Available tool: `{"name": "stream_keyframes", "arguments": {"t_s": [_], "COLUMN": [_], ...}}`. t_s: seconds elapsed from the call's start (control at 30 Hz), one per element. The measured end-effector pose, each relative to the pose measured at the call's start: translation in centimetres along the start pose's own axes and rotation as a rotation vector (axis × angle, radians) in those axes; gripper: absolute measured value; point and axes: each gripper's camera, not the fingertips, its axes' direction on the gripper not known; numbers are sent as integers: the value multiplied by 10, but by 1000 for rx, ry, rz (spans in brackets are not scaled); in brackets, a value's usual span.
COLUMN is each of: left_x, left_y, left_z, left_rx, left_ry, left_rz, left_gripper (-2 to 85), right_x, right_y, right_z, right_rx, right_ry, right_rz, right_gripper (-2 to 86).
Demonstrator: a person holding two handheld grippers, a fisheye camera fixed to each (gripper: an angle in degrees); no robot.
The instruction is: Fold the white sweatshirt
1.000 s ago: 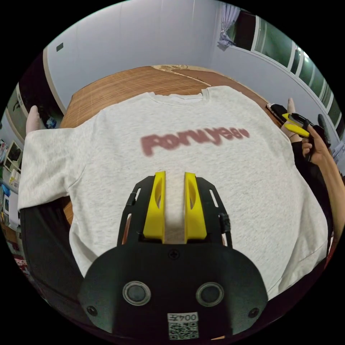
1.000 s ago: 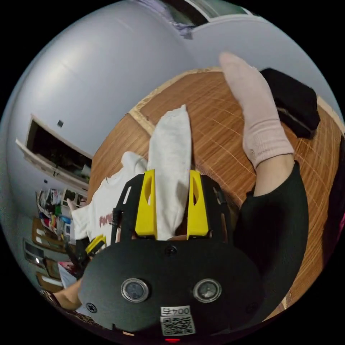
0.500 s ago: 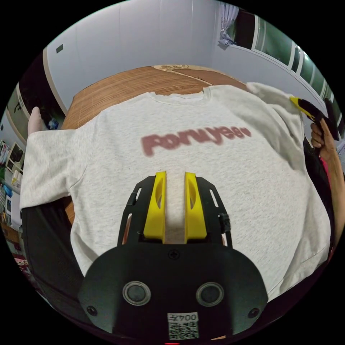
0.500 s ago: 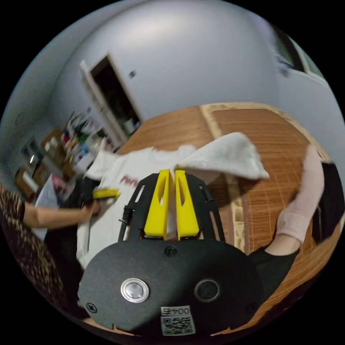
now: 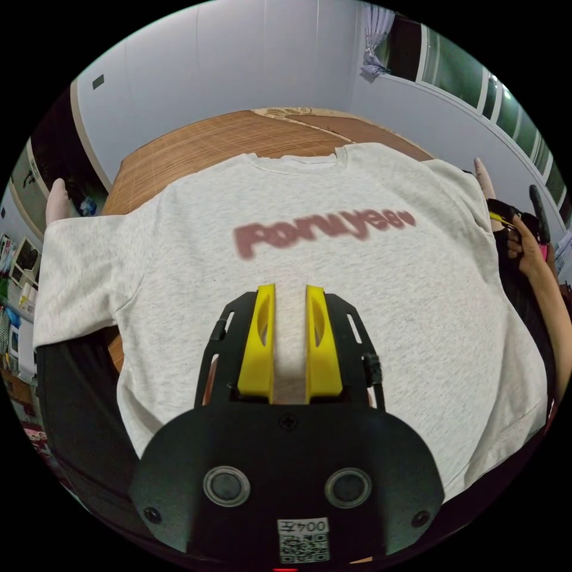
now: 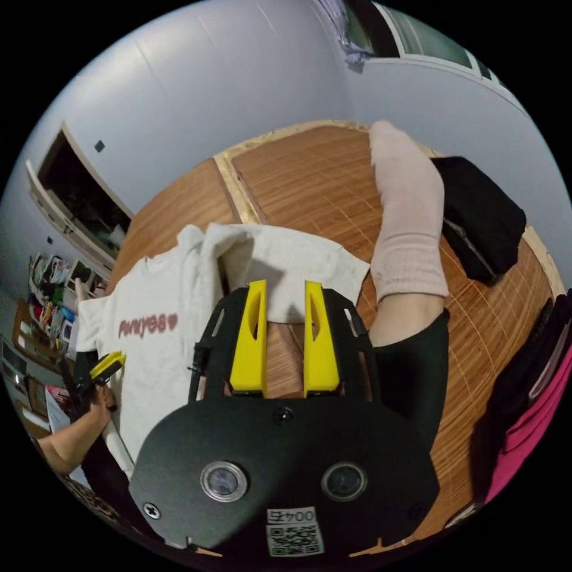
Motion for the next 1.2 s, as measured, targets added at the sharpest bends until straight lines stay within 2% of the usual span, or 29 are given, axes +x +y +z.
{"name": "stream_keyframes", "arguments": {"t_s": [0.1, 0.17, 0.23, 0.4, 0.53, 0.7, 0.8, 0.9, 0.93, 0.97, 1.03, 1.07, 1.2], "left_x": [-4, -7, -10, -19, -26, -34, -40, -47, -50, -52, -55, -56, -59], "left_y": [0, 0, 0, -1, -2, -5, -6, -8, -9, -9, -11, -11, -14], "left_z": [2, 3, 4, 6, 7, 6, 5, 4, 4, 3, 2, 1, -1], "left_rx": [0, 0, 1, 4, 4, 3, 3, 4, 4, 4, 4, 4, 4], "left_ry": [-1, -3, 0, 4, 6, 14, 21, 36, 40, 42, 43, 43, 37], "left_rz": [0, 2, 0, -12, -13, -18, -22, -32, -35, -36, -37, -37, -34], "left_gripper": [75, 75, 74, 72, 70, 69, 69, 67, 66, 66, 65, 65, 64], "right_x": [-15, -31, -48, -86, -131, -179, -155, -89, -53, -17, 9, 4, -56], "right_y": [-6, -11, -10, 9, 29, 21, 6, -4, -8, -10, 5, 20, 51], "right_z": [22, 55, 79, 80, 29, -64, -131, -163, -162, -161, -175, -186, -173], "right_rx": [-27, -132, -216, -125, 77, 231, 296, 304, 250, 147, 154, 232, 328], "right_ry": [104, 182, 231, 261, 253, 389, 479, 687, 738, 730, 632, 567, 381], "right_rz": [32, 24, -27, -114, -215, -411, -379, -246, -168, -69, 18, 5, -160], "right_gripper": [121, 147, 136, 62, 53, 53, 54, 64, 79, 90, 99, 101, 125]}}
